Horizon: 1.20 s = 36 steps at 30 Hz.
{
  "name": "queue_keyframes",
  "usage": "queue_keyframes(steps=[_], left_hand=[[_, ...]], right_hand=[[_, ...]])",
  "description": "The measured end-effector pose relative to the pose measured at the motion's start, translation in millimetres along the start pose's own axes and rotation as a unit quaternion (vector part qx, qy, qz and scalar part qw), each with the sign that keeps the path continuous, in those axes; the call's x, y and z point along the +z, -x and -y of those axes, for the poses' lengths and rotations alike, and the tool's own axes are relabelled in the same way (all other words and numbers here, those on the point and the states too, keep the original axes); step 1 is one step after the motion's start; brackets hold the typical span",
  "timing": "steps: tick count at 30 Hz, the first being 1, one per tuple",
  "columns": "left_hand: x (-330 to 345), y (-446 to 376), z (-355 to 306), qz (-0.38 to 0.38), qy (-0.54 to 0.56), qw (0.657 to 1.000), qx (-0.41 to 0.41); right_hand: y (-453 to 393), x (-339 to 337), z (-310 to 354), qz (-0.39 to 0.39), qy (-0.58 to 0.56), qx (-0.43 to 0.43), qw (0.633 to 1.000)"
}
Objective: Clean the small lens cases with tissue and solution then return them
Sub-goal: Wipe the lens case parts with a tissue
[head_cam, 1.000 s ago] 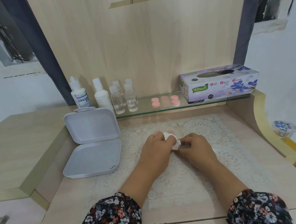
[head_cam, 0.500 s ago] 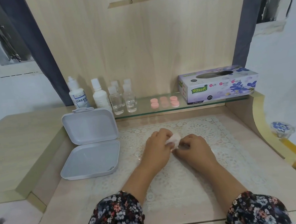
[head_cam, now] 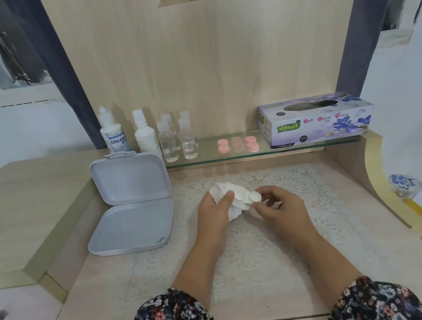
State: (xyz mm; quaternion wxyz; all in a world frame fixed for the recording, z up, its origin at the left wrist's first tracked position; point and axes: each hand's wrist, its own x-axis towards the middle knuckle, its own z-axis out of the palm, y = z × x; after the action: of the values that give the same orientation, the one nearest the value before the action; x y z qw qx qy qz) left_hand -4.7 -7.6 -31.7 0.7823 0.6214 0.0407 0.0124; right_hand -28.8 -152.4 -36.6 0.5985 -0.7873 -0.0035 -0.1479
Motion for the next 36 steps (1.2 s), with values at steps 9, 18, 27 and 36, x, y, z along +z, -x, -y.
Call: queue_keyframes(steps=[9, 18, 27, 36], left_hand=[[-4.8, -0.5, 2.7, -0.013, 0.042, 0.999, 0.013], [-4.4, -3.8, 3.4, 0.004, 0.057, 0.998, -0.024], [-2.4, -3.7, 5.9, 0.032, 0.040, 0.998, -0.046], [-1.4, -1.1, 3.3, 0.030, 0.070, 0.996, -0.043]], right_hand=[[1.6, 0.0, 0.5, 0.007, -0.014, -0.016, 1.000], [4.0, -1.2, 3.0, 0.001, -0.030, -0.019, 0.999], [2.6, -1.7, 1.0, -0.010, -0.015, -0.012, 1.000], [1.4, -1.8, 1.3, -0.021, -0.019, -0.003, 1.000]])
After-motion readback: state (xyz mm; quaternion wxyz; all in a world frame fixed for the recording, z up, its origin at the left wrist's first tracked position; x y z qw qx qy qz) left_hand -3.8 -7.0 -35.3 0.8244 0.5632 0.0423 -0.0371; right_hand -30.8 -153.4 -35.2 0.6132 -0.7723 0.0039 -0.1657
